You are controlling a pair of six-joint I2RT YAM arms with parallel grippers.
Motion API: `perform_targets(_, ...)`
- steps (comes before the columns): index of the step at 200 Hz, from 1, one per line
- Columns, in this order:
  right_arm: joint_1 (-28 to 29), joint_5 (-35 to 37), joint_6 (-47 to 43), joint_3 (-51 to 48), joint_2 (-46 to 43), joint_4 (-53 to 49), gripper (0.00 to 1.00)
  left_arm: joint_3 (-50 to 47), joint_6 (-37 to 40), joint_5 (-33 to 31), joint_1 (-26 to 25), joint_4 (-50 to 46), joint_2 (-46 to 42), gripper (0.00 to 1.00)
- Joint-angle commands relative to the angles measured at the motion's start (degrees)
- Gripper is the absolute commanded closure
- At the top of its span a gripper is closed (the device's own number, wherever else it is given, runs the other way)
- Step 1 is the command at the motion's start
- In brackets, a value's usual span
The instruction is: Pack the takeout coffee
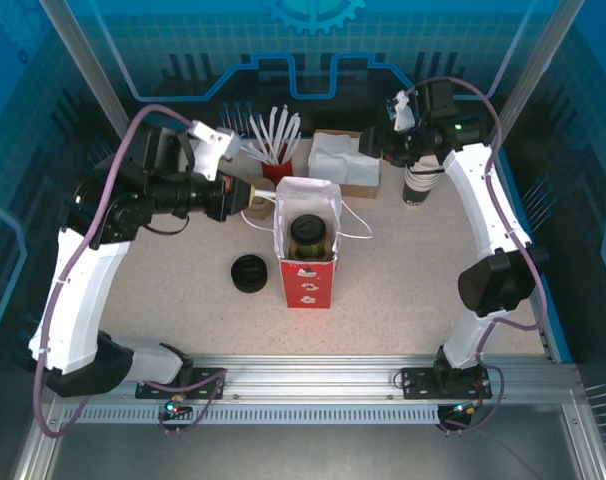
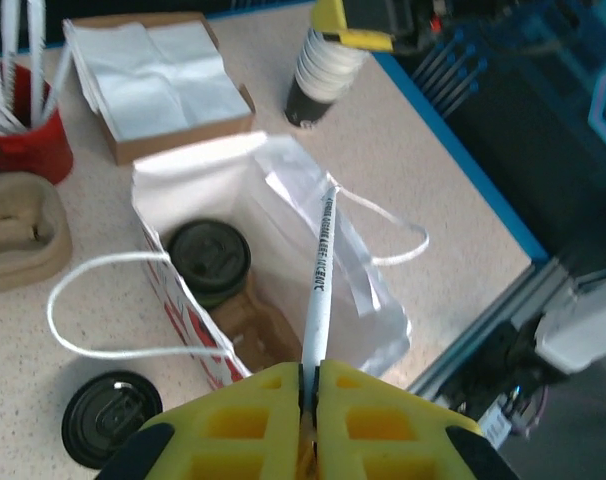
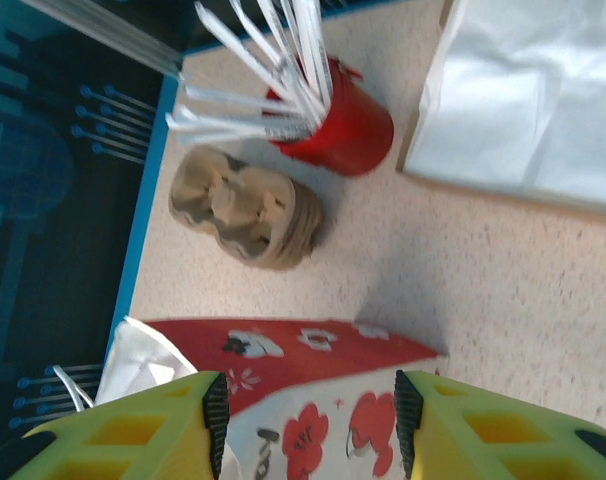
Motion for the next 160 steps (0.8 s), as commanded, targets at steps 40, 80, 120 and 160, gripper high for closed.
perform_targets(40,1.03,1.47,0.74,-19.30,-17.24,5.18,0.49,-6.48,8.40,-5.12,-3.25,-7.53,-1.33,0.91)
perform_targets(80,1.13,2.35,0.08,-27.47,-24.04,6.27,0.49,-7.41,10.57,-4.74,-4.52,-8.88,1.43,0.91)
perform_targets(120,1.28,2.48,-0.86,-30.91,-27.11,6.20,0.49,-7.66,12.66,-4.40,-9.97,-9.67,6.29,0.87)
perform_targets(160,1.28,2.04,-1.70,-31.90,-28.24,5.74,0.49,-9.62,12.77,-4.88,-11.58,-6.80,9.34,0.86)
